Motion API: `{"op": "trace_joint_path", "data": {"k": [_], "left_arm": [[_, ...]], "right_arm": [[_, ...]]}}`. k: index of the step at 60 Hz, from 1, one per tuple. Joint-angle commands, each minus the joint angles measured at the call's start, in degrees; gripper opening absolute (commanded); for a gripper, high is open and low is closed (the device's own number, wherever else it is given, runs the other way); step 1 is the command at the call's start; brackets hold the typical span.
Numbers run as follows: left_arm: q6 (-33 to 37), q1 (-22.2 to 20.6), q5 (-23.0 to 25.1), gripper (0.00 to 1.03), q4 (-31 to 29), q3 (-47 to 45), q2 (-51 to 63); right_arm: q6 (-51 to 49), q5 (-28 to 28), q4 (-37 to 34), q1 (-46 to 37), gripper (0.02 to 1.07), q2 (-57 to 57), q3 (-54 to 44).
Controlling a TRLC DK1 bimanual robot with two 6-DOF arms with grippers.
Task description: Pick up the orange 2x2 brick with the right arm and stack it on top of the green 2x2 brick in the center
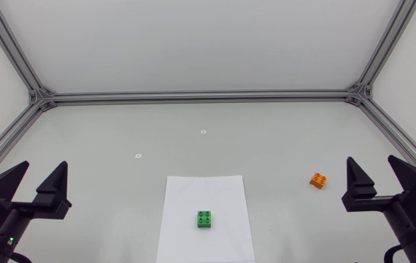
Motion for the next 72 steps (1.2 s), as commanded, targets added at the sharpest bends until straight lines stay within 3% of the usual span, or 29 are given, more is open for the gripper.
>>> {"op": "trace_joint_path", "data": {"k": [1, 26, 47, 66, 72], "left_arm": [[0.33, 0.05, 0.16, 0.99, -0.65, -2.35, -0.32], [0.33, 0.05, 0.16, 0.99, -0.65, -2.35, -0.32], [0.33, 0.05, 0.16, 0.99, -0.65, -2.35, -0.32], [0.33, 0.05, 0.16, 0.99, -0.65, -2.35, -0.32], [0.33, 0.05, 0.16, 0.99, -0.65, -2.35, -0.32]], "right_arm": [[1.15, -0.14, 0.63, -0.18, 1.03, -0.65, -1.24], [1.15, 0.03, -1.13, 0.08, 1.03, 0.32, 4.83], [3.61, 0.38, -5.00, 0.34, 1.03, 21.24, 21.18], [2.56, -0.93, -19.59, -0.01, 1.02, 43.74, 39.37], [-3.07, -1.20, -25.13, -0.10, 1.02, 48.84, 43.76]]}}
